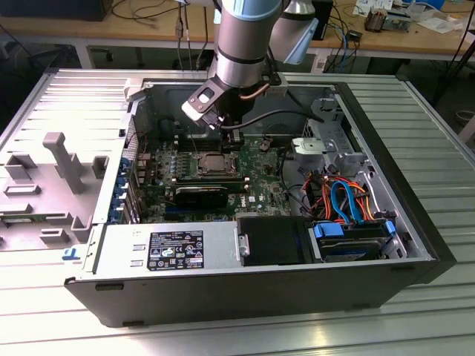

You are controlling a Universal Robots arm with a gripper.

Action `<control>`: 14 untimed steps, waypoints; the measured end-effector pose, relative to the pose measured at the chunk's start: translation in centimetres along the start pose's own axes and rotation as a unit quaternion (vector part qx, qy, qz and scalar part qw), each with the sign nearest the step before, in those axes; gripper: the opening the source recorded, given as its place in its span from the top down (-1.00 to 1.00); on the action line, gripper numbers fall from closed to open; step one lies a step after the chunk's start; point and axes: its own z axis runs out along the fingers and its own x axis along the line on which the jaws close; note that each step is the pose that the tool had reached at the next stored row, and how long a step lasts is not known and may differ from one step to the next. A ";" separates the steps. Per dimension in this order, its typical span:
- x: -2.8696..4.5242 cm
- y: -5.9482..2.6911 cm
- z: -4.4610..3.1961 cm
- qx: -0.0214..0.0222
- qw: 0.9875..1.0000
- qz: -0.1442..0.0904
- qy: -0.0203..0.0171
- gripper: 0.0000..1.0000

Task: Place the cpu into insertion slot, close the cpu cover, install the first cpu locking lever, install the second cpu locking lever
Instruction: 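Install the first cpu locking lever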

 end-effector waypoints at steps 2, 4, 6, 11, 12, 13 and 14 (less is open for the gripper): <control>0.00 0.00 0.00 0.000 1.000 0.000 0.000 0.79; 0.00 0.00 0.00 0.001 1.000 -0.011 -0.001 0.79; 0.00 0.00 0.00 0.001 1.000 -0.023 -0.001 0.79; 0.00 0.00 0.00 0.004 0.998 -0.067 -0.004 0.79; 0.00 0.00 0.00 0.005 0.996 -0.084 -0.006 0.79; 0.00 0.00 0.00 0.006 0.995 -0.100 -0.007 0.79; 0.00 0.00 0.00 0.006 0.994 -0.111 -0.007 0.79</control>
